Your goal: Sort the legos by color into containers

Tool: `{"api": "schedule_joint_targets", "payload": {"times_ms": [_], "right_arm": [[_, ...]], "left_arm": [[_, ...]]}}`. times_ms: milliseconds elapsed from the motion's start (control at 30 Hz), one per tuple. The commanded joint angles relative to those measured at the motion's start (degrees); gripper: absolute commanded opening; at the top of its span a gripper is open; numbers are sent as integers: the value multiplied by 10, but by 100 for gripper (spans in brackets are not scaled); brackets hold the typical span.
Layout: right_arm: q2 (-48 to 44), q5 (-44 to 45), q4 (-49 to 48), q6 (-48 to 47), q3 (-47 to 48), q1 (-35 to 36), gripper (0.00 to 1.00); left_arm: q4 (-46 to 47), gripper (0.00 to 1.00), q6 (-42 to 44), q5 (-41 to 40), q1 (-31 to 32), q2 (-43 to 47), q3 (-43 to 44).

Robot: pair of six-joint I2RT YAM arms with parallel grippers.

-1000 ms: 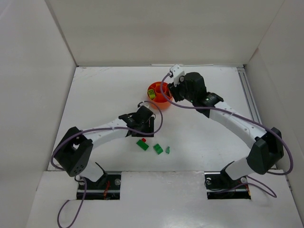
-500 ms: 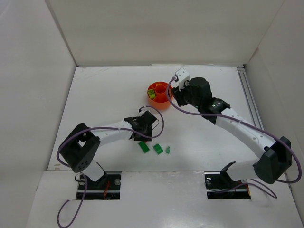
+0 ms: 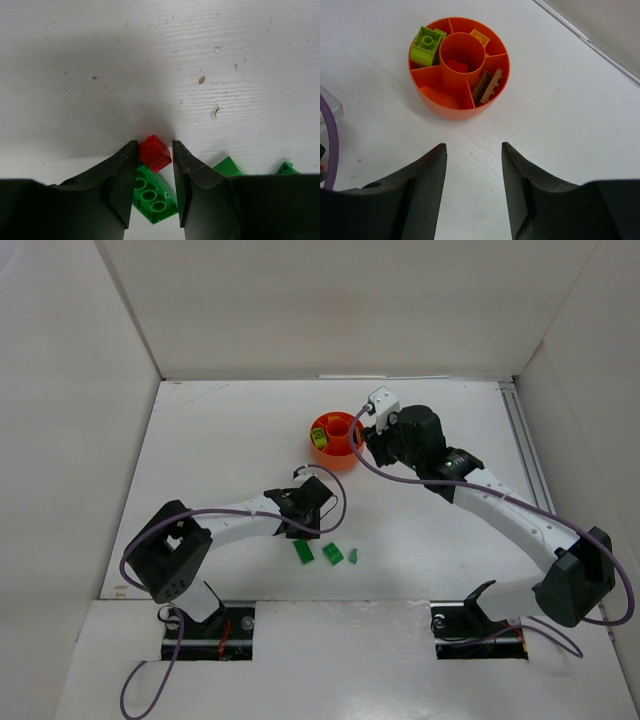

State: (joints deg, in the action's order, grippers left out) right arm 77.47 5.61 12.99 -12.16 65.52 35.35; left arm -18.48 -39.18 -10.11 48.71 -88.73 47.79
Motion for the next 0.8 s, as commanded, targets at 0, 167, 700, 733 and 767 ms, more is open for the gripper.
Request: {"api": "schedule_joint_targets", "payload": {"times_ms": [0, 167, 700, 733, 767], "right_arm": [[-9, 6, -12, 8, 1, 6, 53], [-14, 6, -12, 14, 1, 6, 53], [-136, 36, -7, 85, -60, -67, 55], [-149, 36, -1, 85, -67, -77, 55], [-154, 36, 8, 85, -67, -84, 55]], "left_arm": [[-47, 31, -13, 16, 6, -12, -13], [-53, 23, -19, 16, 6, -12, -13], [-71, 18, 56, -48, -54, -14, 254], [-71, 18, 64, -48, -60, -26, 273], [-71, 18, 81, -48, -73, -52, 315]]}}
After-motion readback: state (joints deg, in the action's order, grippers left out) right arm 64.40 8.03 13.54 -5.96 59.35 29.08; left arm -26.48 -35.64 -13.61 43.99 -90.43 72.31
